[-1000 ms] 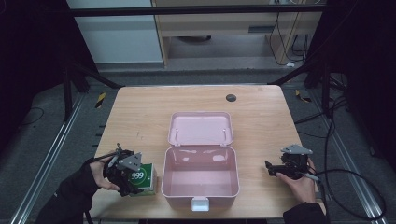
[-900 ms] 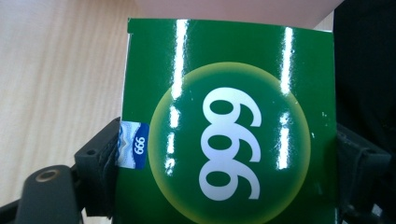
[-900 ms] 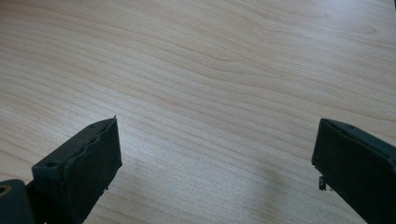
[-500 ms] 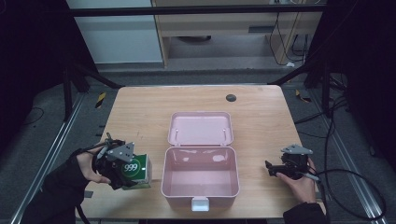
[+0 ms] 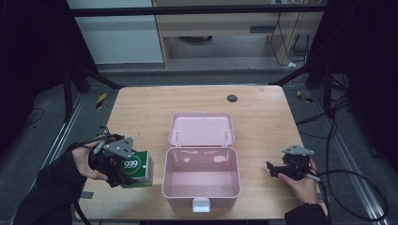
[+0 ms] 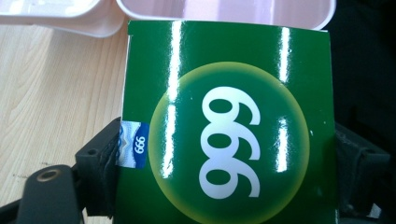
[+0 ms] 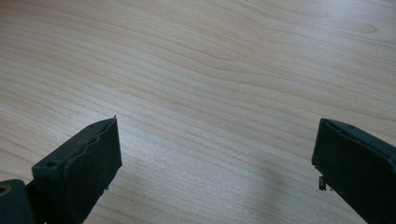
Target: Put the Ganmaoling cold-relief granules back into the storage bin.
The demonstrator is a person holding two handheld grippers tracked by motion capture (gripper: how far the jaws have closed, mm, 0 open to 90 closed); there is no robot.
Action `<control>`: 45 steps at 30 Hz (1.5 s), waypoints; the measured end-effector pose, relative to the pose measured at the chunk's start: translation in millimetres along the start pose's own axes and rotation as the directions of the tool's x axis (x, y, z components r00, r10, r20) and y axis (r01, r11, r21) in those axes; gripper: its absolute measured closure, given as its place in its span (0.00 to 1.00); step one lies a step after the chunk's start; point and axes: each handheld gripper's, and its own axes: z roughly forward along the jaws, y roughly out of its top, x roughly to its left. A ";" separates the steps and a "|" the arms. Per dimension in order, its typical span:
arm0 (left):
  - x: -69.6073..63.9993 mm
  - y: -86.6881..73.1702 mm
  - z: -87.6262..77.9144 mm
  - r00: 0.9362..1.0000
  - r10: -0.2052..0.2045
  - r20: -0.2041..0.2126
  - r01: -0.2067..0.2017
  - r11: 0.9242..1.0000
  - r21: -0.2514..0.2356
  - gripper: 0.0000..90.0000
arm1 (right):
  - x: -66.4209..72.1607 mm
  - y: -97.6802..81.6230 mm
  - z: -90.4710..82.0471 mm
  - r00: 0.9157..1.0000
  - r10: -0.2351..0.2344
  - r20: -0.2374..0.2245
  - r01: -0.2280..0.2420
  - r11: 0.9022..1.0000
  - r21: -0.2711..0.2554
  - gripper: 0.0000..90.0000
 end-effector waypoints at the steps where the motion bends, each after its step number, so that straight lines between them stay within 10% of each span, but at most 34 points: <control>1: -0.3 1.3 -1.0 1.000 0.001 -0.001 -0.001 1.000 0.000 0.16 | 0.0 0.0 0.0 1.000 0.000 0.000 0.000 1.000 0.000 0.02; 45: 1.0 90.6 -5.5 0.994 0.113 0.004 -0.113 0.992 -0.050 0.16 | -1.1 -0.1 -0.3 1.000 -0.004 -0.001 0.004 1.000 -0.001 0.02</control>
